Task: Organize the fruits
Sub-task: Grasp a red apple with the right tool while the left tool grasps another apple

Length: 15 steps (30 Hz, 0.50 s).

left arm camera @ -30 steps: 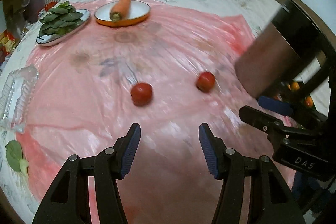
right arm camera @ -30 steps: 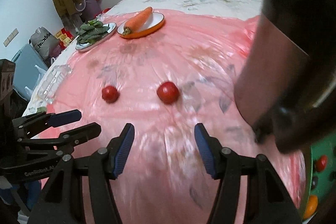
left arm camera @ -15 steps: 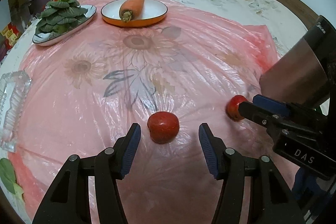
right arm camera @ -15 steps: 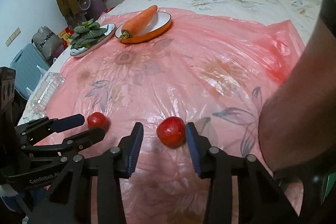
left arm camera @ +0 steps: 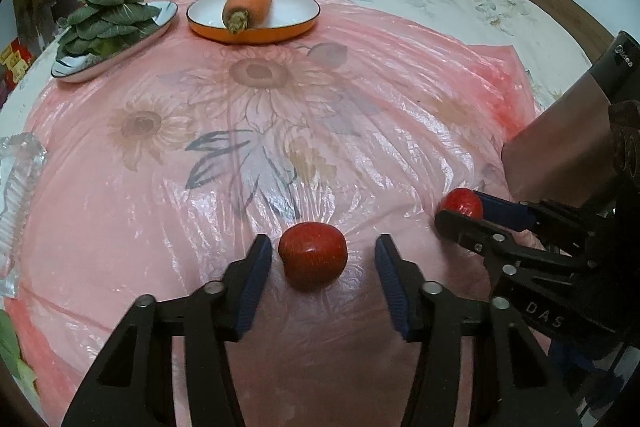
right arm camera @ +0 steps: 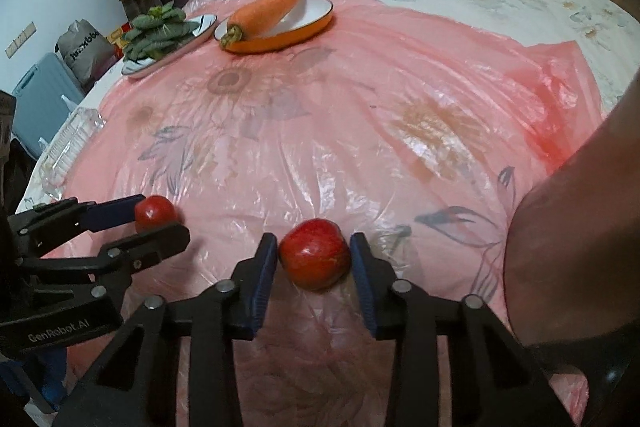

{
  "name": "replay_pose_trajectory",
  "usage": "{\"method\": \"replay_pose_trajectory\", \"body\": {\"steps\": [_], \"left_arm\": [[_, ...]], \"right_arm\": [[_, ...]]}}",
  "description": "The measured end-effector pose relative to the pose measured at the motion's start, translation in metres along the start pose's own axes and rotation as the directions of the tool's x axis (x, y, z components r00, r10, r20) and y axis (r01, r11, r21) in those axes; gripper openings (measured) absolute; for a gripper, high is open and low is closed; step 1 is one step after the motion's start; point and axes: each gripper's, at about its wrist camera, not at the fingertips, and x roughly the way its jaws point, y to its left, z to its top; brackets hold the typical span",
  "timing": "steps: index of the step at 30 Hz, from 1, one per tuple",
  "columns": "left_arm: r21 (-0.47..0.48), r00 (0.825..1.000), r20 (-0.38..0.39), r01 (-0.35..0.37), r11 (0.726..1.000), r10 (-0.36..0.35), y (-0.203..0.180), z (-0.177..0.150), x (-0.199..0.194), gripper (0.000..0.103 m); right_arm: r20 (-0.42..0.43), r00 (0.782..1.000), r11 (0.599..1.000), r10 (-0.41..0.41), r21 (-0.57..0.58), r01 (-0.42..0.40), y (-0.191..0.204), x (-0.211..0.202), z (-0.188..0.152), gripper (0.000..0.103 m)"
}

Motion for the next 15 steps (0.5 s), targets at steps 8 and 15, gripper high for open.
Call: {"method": "replay_pose_trajectory", "body": {"steps": [8, 15], "left_arm": [[0.008, 1.0, -0.007, -0.015, 1.0, 0.015, 0.005, -0.003, 0.008, 0.029], [0.03, 1.0, 0.005, -0.016, 0.999, 0.016, 0.003, -0.003, 0.002, 0.029]], "right_arm": [[-0.004, 0.999, 0.999, 0.035, 0.026, -0.035, -0.006, 0.004, -0.002, 0.043], [0.007, 0.998, 0.996, 0.065, 0.054, -0.065, -0.014, -0.003, -0.001, 0.043]]}}
